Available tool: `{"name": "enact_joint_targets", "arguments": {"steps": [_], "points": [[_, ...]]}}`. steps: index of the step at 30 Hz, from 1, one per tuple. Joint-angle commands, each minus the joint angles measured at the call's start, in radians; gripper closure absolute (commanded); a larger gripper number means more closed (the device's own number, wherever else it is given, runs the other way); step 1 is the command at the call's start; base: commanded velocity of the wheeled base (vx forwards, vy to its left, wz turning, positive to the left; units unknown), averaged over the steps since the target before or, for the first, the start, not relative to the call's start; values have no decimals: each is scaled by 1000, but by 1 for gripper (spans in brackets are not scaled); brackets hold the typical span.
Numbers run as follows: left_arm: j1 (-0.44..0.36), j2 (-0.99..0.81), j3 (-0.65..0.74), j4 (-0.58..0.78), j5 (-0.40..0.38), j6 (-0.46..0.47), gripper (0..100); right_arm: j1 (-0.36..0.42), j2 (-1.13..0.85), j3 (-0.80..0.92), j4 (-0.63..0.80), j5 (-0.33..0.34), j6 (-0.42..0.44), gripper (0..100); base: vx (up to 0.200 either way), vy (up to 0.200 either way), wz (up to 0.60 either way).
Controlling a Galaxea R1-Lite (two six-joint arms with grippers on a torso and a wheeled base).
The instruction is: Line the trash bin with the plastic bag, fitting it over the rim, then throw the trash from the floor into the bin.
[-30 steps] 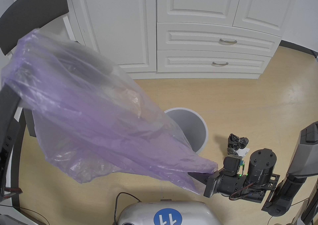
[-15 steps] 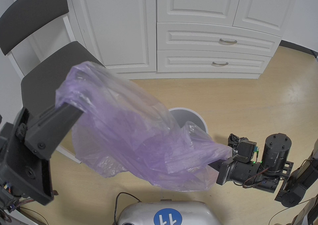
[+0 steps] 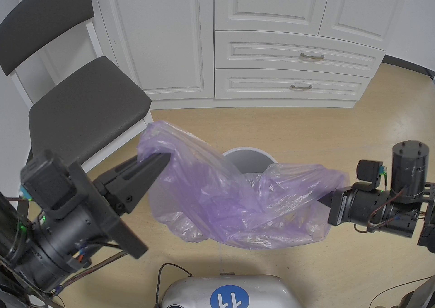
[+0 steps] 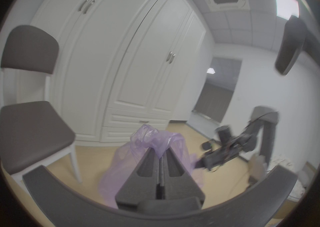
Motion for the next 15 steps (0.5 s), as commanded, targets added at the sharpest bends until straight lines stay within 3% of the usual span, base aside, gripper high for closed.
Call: {"name": "enact_joint_targets", "arguments": {"steps": [1, 8, 15], "points": [[-12, 150, -31, -10, 137, 73, 100, 2, -146, -49, 57, -22, -33, 100, 0, 0, 0], [-10, 140, -31, -23, 146, 68, 100, 75, -148, -46, 126, -145, -88, 100, 0, 0, 0], [-4, 132, -20, -38, 146, 76, 100, 91, -145, -43, 142, -192, -116, 100, 0, 0, 0]]}}
